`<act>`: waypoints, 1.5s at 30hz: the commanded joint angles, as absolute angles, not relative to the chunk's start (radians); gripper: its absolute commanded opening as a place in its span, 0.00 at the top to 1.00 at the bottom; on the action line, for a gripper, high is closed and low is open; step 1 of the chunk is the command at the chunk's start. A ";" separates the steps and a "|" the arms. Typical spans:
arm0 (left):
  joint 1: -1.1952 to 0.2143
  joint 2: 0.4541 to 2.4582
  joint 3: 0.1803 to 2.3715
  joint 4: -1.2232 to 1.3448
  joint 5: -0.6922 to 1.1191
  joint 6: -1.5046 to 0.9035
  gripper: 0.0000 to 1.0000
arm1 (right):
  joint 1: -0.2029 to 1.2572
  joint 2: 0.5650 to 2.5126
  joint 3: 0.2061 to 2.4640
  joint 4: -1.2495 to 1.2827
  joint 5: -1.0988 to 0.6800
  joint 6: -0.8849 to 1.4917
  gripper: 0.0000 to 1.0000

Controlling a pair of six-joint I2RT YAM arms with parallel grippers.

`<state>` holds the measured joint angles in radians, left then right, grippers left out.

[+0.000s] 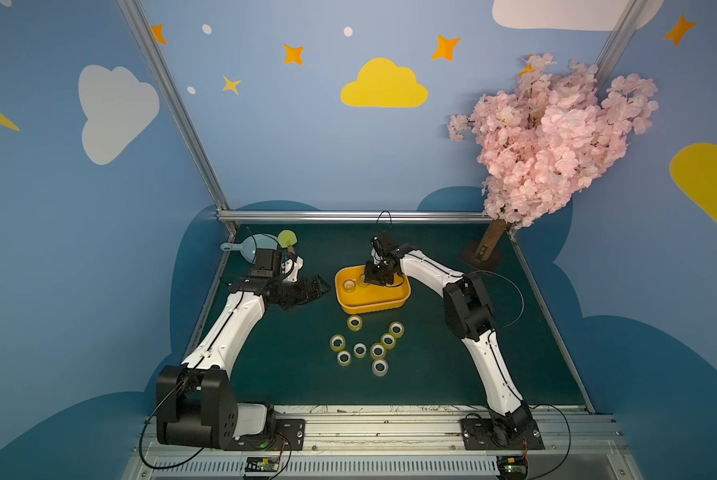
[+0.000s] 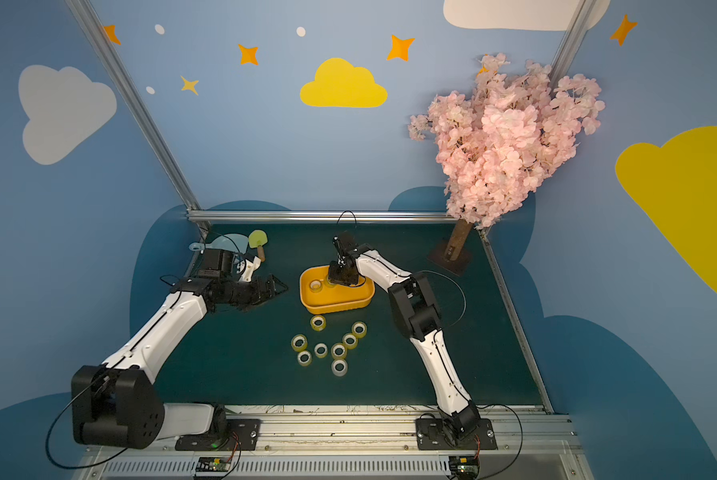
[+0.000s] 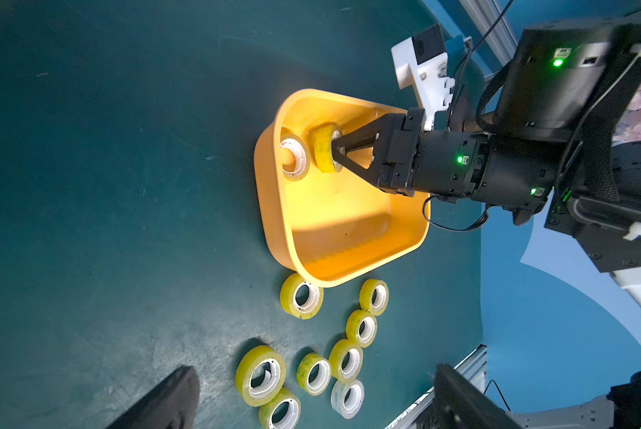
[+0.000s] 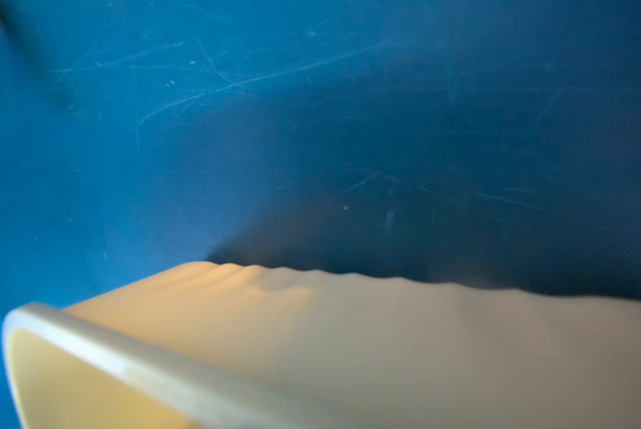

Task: Put the transparent tape into the storage box
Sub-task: Place the tape in the storage box, then pick up the tape at the center of the board.

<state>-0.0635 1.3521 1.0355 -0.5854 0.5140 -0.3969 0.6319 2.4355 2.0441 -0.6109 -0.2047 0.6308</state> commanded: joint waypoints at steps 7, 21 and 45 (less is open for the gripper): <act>-0.059 1.331 1.024 -0.586 0.529 -0.397 0.00 | 0.658 2.432 2.063 -0.597 -0.237 0.658 0.68; -0.064 1.336 1.024 -0.598 0.492 -0.381 0.00 | 0.660 2.190 1.906 -0.620 -0.160 0.592 0.53; -0.161 1.199 0.970 -0.539 0.357 -0.330 0.00 | 0.640 1.400 1.159 -0.541 -0.180 0.447 0.54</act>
<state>-0.1604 1.2247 0.9813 -0.5594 0.3908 -0.3511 0.6472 1.4891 1.2205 -0.5362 -0.1886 0.4835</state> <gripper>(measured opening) 0.998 0.457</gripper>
